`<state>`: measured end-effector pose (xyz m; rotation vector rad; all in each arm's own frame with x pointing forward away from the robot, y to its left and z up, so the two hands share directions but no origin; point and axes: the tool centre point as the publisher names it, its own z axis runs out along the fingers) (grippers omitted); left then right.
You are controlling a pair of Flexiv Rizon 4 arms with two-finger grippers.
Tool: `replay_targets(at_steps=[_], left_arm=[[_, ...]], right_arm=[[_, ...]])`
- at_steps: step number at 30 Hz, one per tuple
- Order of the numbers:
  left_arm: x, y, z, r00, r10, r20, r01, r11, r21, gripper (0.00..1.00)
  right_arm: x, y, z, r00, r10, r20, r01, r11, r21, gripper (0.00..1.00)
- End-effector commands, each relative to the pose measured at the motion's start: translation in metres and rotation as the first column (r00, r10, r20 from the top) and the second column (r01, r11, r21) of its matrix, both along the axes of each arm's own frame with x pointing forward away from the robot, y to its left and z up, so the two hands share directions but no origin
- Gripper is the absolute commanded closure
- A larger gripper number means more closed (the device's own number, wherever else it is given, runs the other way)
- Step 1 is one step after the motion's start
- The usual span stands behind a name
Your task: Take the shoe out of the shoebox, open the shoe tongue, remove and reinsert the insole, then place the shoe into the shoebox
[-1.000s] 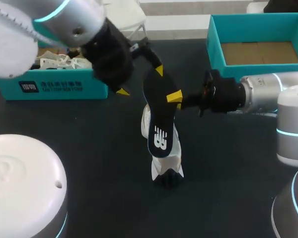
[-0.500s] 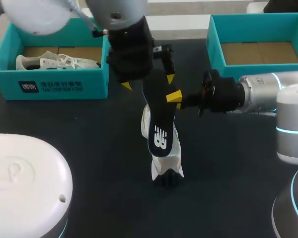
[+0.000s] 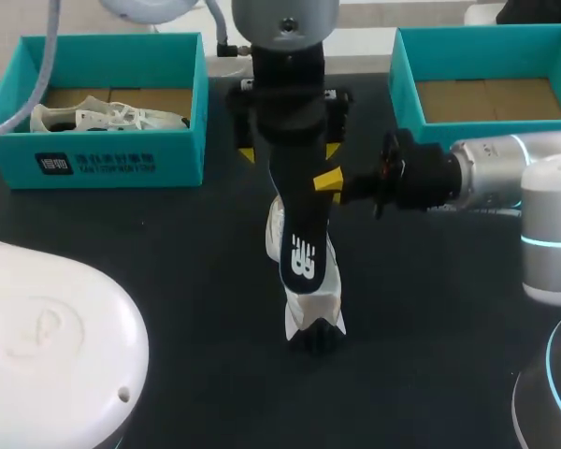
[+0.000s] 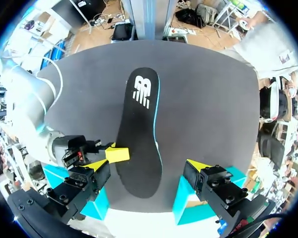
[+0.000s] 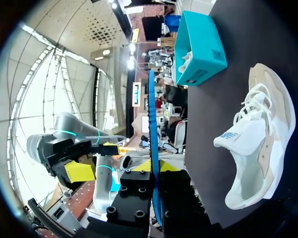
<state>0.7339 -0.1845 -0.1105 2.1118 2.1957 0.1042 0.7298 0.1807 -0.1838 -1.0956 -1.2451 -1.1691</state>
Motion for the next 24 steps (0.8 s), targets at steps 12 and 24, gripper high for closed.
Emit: replay_targets(at_steps=[12,24], left_arm=[[0.000,0.002,0.002,0.999,-0.033,0.014,0.035,0.982,-0.187,0.00],[-0.001,0.031,0.014,0.994,-0.087,0.060,0.104,0.717,-0.689,0.00]], right_arm=[[0.003,-0.001,0.002,1.000,0.002,-0.002,-0.002,1.000,-0.003,1.00],[0.004,-0.002,0.001,1.000,-0.001,-0.007,0.001,1.000,-0.003,1.00]])
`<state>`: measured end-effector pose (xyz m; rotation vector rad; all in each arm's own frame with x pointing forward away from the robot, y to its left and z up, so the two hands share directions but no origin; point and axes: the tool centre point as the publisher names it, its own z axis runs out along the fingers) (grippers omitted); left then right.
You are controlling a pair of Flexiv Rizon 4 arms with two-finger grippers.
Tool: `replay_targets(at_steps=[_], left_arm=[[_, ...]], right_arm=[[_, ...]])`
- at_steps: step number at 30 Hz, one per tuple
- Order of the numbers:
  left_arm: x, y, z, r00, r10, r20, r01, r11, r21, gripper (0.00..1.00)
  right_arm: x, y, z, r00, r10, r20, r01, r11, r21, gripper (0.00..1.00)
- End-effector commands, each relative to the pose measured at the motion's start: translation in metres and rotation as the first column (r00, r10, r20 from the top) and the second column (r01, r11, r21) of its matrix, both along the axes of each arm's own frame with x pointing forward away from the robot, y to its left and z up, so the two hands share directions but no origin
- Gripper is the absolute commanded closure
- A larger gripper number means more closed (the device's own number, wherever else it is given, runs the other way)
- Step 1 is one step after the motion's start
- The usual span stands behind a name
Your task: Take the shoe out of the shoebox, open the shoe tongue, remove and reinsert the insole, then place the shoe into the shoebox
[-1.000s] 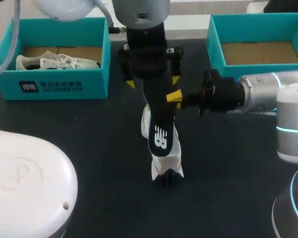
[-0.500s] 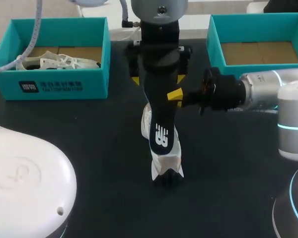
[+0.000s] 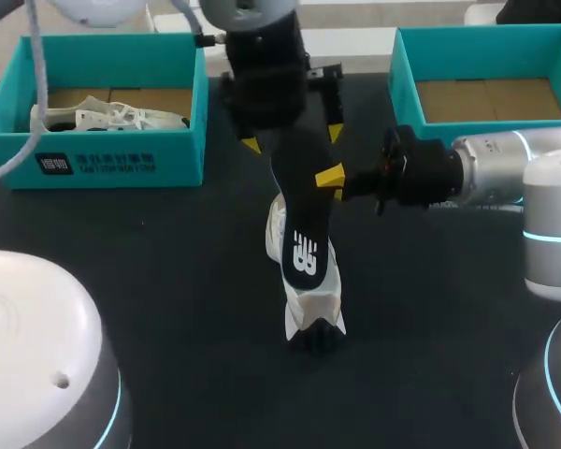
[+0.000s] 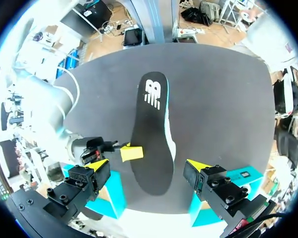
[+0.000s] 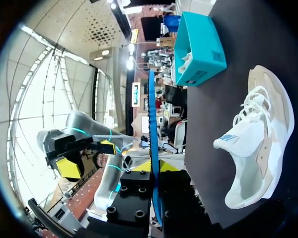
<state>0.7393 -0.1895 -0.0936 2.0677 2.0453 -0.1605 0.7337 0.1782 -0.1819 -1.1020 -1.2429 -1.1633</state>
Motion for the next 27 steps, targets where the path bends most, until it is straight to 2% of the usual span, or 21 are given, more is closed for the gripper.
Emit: replay_targets(at_steps=[1,2,3,5,8,27], left_arm=[[-0.005,0.039,-0.001,1.000,-0.023,0.002,0.020,0.829,-0.559,0.00],[-0.008,0.042,0.001,0.999,-0.031,0.034,0.046,0.785,-0.618,0.00],[-0.009,0.045,0.002,0.999,-0.044,0.014,0.043,0.753,-0.656,0.00],[-0.011,0.047,0.002,0.998,-0.057,0.025,0.058,0.718,-0.694,0.00],[-0.006,0.051,0.001,0.997,-0.043,-0.057,-0.014,0.671,-0.742,0.00],[-0.004,0.052,0.000,0.997,-0.020,-0.068,-0.037,0.679,-0.734,0.00]], right_arm=[[0.000,0.000,-0.001,1.000,-0.001,-0.001,0.001,1.000,0.001,1.00],[0.000,0.000,-0.001,1.000,-0.001,-0.001,0.001,1.000,0.001,1.00],[0.000,-0.001,-0.002,1.000,-0.001,-0.001,0.001,1.000,0.002,1.00],[0.000,-0.001,-0.002,1.000,-0.002,-0.002,0.002,1.000,0.002,1.00],[0.000,-0.002,-0.002,1.000,-0.002,-0.002,0.002,1.000,0.003,1.00],[-0.005,-0.008,-0.004,1.000,-0.008,-0.010,0.008,1.000,0.005,1.00]])
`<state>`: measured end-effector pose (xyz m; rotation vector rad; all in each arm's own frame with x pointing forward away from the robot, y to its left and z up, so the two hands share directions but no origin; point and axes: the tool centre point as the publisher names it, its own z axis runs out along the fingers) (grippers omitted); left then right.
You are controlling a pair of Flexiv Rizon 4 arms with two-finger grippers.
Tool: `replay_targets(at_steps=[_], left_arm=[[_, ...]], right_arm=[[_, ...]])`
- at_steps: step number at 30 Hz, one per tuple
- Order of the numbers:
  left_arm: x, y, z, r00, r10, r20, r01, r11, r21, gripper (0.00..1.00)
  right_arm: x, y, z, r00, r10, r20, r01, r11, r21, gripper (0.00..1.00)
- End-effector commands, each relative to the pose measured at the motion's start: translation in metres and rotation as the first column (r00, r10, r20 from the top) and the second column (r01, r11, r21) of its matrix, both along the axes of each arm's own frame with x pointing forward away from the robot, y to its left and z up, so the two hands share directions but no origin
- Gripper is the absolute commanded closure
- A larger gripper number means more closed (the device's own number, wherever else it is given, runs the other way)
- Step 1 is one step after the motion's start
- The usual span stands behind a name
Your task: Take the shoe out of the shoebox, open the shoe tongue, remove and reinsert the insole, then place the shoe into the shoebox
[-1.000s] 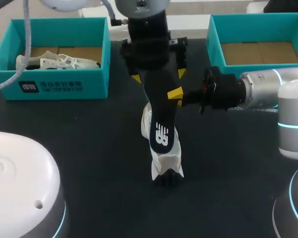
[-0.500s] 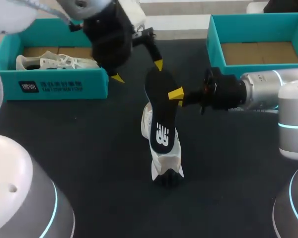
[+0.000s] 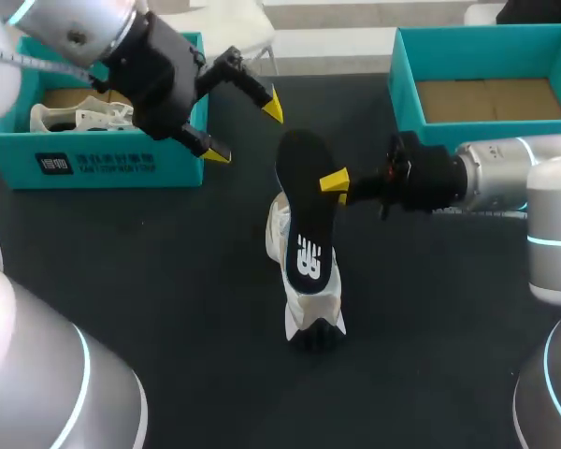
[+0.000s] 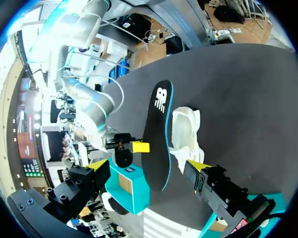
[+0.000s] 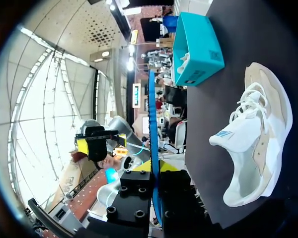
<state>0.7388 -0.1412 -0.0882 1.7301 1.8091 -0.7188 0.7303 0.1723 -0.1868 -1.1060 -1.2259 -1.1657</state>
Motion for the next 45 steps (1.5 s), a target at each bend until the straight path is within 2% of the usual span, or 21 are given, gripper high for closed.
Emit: replay_targets(at_steps=[1,11,15,16,20,26,27,36,45], left_arm=[[-0.004,0.004,-0.005,1.000,0.010,0.016,-0.005,0.958,-0.288,0.00],[-0.004,0.004,-0.005,1.000,0.010,0.016,-0.005,0.958,-0.288,0.00],[-0.002,0.008,-0.017,0.999,0.038,-0.002,-0.035,0.918,-0.395,0.00],[-0.002,0.010,-0.020,1.000,0.001,0.017,0.005,0.917,-0.398,0.00],[-0.003,0.013,-0.029,1.000,0.024,0.010,-0.017,0.887,-0.461,0.00],[-0.003,0.014,-0.048,0.995,0.037,0.090,0.019,0.836,-0.548,0.00],[-0.002,0.013,-0.050,0.992,0.073,0.100,-0.003,0.821,-0.571,0.00],[-0.002,0.002,-0.071,0.990,0.120,0.073,-0.049,0.780,-0.624,0.00],[0.007,-0.023,-0.072,0.991,0.116,0.073,-0.039,0.751,-0.659,0.00]], right_arm=[[-0.002,-0.002,0.001,1.000,0.000,0.001,0.000,1.000,-0.003,1.00],[-0.006,-0.007,0.000,1.000,-0.005,-0.001,0.005,1.000,-0.004,1.00],[-0.010,-0.009,0.002,1.000,-0.015,0.000,0.015,1.000,-0.006,1.00],[-0.011,-0.010,0.002,1.000,-0.016,-0.001,0.016,1.000,-0.006,1.00],[-0.014,-0.013,0.004,1.000,-0.010,-0.016,0.010,1.000,0.003,1.00],[-0.015,-0.015,0.009,1.000,-0.016,-0.015,0.016,1.000,0.007,1.00],[-0.015,-0.014,0.009,1.000,-0.019,-0.013,0.019,1.000,0.005,1.00],[-0.012,-0.001,0.010,1.000,-0.005,0.003,0.005,1.000,0.015,1.00],[-0.018,0.017,0.005,1.000,0.014,-0.006,-0.013,0.999,0.039,1.00]])
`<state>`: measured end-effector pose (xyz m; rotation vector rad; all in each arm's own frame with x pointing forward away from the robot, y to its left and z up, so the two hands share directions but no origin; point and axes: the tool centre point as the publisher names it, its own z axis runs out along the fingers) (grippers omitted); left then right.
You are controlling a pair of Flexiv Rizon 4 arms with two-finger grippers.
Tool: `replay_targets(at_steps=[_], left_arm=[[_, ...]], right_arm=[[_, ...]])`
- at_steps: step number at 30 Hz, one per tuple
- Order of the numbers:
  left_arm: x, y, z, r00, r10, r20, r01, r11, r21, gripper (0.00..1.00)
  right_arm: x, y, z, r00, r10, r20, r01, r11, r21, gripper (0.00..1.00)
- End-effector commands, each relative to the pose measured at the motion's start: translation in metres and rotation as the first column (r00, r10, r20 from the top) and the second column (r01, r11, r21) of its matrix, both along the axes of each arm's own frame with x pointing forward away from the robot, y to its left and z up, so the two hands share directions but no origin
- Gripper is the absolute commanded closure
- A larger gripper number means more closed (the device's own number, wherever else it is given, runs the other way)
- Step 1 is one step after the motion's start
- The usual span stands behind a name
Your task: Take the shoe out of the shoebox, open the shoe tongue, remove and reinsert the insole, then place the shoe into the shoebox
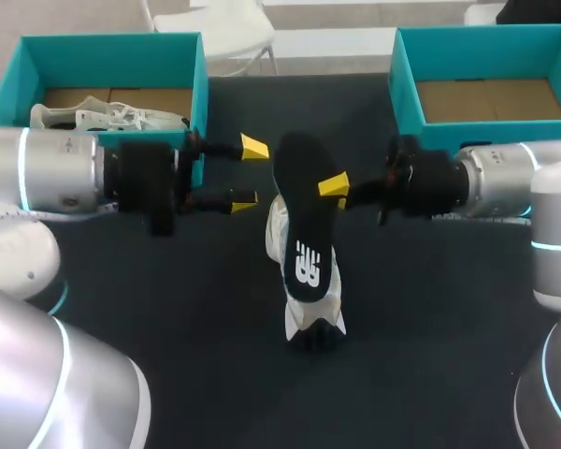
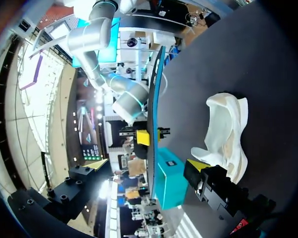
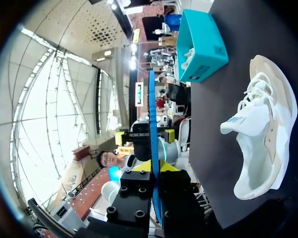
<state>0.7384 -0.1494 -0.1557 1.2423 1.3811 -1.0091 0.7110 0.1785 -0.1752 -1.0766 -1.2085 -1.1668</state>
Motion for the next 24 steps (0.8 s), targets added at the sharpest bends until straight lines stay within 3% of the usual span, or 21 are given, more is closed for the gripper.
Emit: replay_targets(at_steps=[1,5,7,9,10,13,18,21,24], left_arm=[[0.008,-0.017,-0.004,1.000,0.001,0.018,0.001,0.995,-0.095,0.00],[0.013,-0.027,-0.006,1.000,0.000,0.022,0.002,0.993,-0.116,0.02],[0.014,-0.031,-0.008,1.000,-0.005,0.023,0.007,0.993,-0.114,0.15],[0.015,-0.036,-0.010,1.000,-0.002,0.021,0.005,0.993,-0.121,0.21],[0.015,-0.038,-0.011,1.000,-0.003,0.021,0.006,0.993,-0.120,0.36],[0.015,-0.044,-0.013,1.000,-0.012,0.019,0.014,0.993,-0.119,0.52],[0.014,-0.048,-0.015,1.000,-0.016,0.017,0.018,0.993,-0.119,0.69],[0.013,-0.048,-0.017,1.000,-0.013,0.014,0.014,0.993,-0.117,0.73],[0.011,-0.046,-0.020,1.000,-0.014,0.010,0.015,0.994,-0.106,0.88]], right_arm=[[0.000,0.012,-0.007,1.000,-0.001,-0.003,0.001,1.000,0.012,1.00],[-0.001,0.014,-0.008,1.000,-0.004,-0.002,0.004,1.000,0.016,1.00],[-0.001,0.015,-0.008,1.000,-0.003,-0.002,0.003,1.000,0.017,1.00],[-0.002,0.016,-0.008,1.000,0.000,-0.002,0.000,1.000,0.017,1.00],[-0.002,0.016,-0.009,1.000,0.001,-0.001,-0.001,1.000,0.018,1.00],[-0.002,0.016,-0.009,1.000,0.002,-0.001,-0.002,1.000,0.018,1.00],[-0.004,0.017,-0.009,1.000,-0.001,-0.003,0.001,1.000,0.018,1.00],[-0.004,0.016,-0.010,1.000,-0.005,-0.004,0.005,1.000,0.018,1.00],[-0.004,0.015,-0.010,1.000,-0.005,-0.004,0.005,1.000,0.018,1.00]])
